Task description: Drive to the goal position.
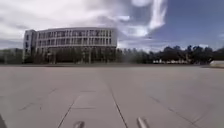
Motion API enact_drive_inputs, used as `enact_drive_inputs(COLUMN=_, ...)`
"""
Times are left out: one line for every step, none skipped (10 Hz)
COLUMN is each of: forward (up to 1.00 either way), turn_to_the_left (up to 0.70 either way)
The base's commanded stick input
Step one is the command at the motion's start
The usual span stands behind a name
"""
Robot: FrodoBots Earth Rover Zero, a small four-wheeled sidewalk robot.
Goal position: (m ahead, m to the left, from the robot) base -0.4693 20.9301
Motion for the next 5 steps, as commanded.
enact_drive_inputs(forward=1.00, turn_to_the_left=0.40)
enact_drive_inputs(forward=1.00, turn_to_the_left=0.40)
enact_drive_inputs(forward=1.00, turn_to_the_left=0.40)
enact_drive_inputs(forward=1.00, turn_to_the_left=0.40)
enact_drive_inputs(forward=1.00, turn_to_the_left=0.40)
